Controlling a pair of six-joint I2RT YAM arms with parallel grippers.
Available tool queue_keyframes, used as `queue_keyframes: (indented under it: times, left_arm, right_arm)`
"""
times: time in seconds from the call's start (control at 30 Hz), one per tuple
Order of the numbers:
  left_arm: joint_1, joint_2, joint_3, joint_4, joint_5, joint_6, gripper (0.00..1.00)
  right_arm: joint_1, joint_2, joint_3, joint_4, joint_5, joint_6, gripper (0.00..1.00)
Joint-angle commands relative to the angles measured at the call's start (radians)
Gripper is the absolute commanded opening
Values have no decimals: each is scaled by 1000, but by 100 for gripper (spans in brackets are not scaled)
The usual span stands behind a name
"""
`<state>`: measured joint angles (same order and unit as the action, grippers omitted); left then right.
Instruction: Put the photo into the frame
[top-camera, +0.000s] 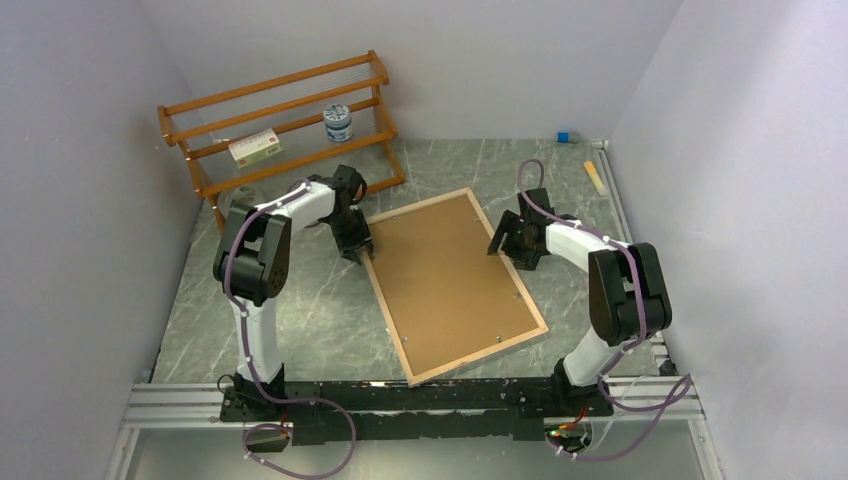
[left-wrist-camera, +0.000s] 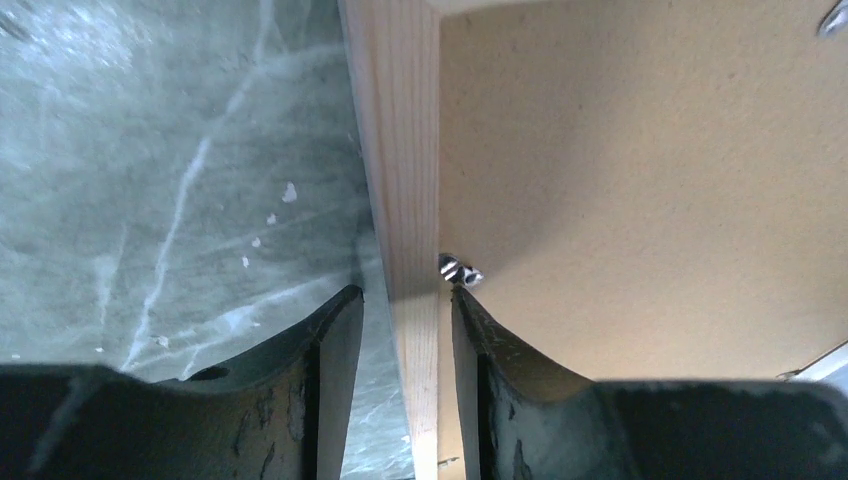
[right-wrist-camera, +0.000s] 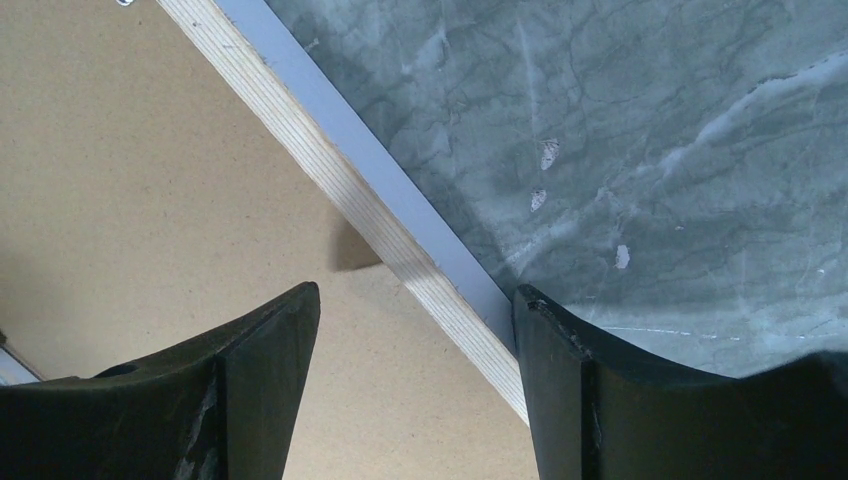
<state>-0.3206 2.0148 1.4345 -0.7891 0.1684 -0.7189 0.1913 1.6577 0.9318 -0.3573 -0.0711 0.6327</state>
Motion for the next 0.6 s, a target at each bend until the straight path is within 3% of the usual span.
queue_keyframes:
  times: [0.0, 0.1, 0.37, 0.57]
  left_arm:
    - [-23, 33, 13, -109, -91, 4, 43]
    - [-23, 24, 18, -124, -95, 1, 45]
    - [-9, -54, 23, -45, -76, 14, 64]
    - [22, -63, -17, 51, -65, -40, 64]
  right_arm:
    - [19, 10, -27, 12, -63, 29, 73]
    - [20, 8, -38, 22, -92, 32, 73]
    - [21, -7, -42, 22, -82, 33, 73]
    - [22, -9, -57, 30, -79, 39, 73]
